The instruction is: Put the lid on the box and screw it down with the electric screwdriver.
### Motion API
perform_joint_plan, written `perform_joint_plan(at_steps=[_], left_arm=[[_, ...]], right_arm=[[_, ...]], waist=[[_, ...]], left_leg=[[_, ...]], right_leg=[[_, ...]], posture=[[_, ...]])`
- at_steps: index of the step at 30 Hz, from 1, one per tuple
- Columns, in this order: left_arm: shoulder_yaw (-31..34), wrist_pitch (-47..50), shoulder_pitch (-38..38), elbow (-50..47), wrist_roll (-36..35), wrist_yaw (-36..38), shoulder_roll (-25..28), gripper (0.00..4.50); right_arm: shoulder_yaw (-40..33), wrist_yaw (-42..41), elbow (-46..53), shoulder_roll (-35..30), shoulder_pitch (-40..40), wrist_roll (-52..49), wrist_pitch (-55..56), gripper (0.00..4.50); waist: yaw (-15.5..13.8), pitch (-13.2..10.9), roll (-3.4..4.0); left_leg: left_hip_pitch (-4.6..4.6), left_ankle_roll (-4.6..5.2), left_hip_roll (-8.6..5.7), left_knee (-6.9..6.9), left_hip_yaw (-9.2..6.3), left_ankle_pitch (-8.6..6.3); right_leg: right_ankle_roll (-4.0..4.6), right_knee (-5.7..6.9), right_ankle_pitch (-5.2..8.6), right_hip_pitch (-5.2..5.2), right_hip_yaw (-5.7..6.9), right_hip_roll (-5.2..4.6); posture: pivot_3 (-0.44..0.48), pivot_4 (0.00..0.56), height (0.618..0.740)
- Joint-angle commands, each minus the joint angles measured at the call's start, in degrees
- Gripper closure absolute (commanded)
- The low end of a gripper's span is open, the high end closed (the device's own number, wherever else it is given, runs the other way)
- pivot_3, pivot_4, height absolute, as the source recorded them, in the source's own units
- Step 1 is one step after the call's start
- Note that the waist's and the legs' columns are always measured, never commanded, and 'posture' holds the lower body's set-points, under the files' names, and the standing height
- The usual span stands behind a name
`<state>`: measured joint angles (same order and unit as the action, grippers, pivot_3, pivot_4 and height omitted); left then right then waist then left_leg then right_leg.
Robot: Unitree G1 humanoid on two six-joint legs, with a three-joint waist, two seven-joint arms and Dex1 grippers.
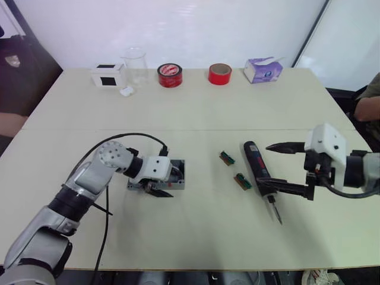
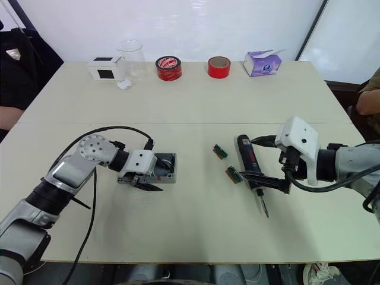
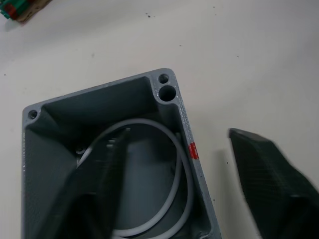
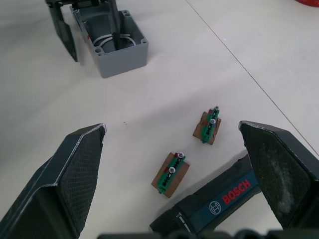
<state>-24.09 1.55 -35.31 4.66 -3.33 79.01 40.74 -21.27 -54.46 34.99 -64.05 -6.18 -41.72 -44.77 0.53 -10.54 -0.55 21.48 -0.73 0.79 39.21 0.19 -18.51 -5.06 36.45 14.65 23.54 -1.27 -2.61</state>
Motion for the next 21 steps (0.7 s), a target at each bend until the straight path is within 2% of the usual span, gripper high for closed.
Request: perform_joint_plan(at_steps=[1,4,5,8,16,21], left_arm=[[-0.4,-2.8,-0.8,0.1,1.1,1.4,-0.2,2.97],[0.0,-3.0,-1.3,0.3,1.1,1.5,-1.4,4.31],[-0.1,-3.5,-1.7,0.4,0.9,1.9,-1.9,4.46],[-0.5,-6.7,-2.8,1.8,1.1,3.5,-3.1,4.46],[-5.4,-16.3,-12.6,17.0,4.9,7.9,-11.2,4.46],[-6.8,-17.4,-16.3,24.0,5.6,11.2,-14.7,4.46]], right_arm=[[-2.6,0.5,1.5,0.2,0.3,-0.5,0.2,0.0],[-2.6,0.8,1.7,0.2,0.4,-0.7,0.3,0.0],[-2.6,0.8,1.5,0.1,0.3,-0.7,0.4,0.0],[-2.3,0.7,1.2,-0.1,0.1,-0.5,0.8,0.0],[-0.6,1.1,0.6,-0.2,-1.9,-0.2,0.7,0.0],[-0.8,1.3,1.1,-0.3,-1.5,-0.2,0.4,0.0]], waist=[[0.0,0.0,0.0],[0.0,0.0,0.0],[0.0,0.0,0.0],[-0.1,0.0,0.0],[-0.7,0.0,-0.01],[-1.1,0.0,-0.01]], left_leg=[[0.0,0.0,0.0,0.0,0.0,0.0],[0.0,0.0,0.0,0.01,0.0,0.0],[0.0,0.0,0.0,0.01,-0.01,0.0],[0.01,0.0,-0.01,0.02,-0.01,0.0],[0.01,0.0,-0.13,0.09,0.01,0.0],[0.01,0.01,-0.13,0.07,-0.02,0.0]], right_leg=[[0.0,0.0,0.0,0.0,0.0,0.0],[0.0,0.02,0.0,0.0,0.0,-0.01],[-0.01,0.02,0.0,0.0,0.0,-0.01],[-0.01,0.02,-0.01,-0.01,0.01,-0.02],[-0.03,0.02,-0.02,-0.02,0.0,0.02],[-0.03,0.09,-0.02,0.01,0.02,0.04]], posture=[[0.0,0.15,0.739],[0.0,0.15,0.739],[0.0,0.15,0.739],[0.0,0.15,0.739],[0.0,0.15,0.739],[0.0,0.15,0.739]])
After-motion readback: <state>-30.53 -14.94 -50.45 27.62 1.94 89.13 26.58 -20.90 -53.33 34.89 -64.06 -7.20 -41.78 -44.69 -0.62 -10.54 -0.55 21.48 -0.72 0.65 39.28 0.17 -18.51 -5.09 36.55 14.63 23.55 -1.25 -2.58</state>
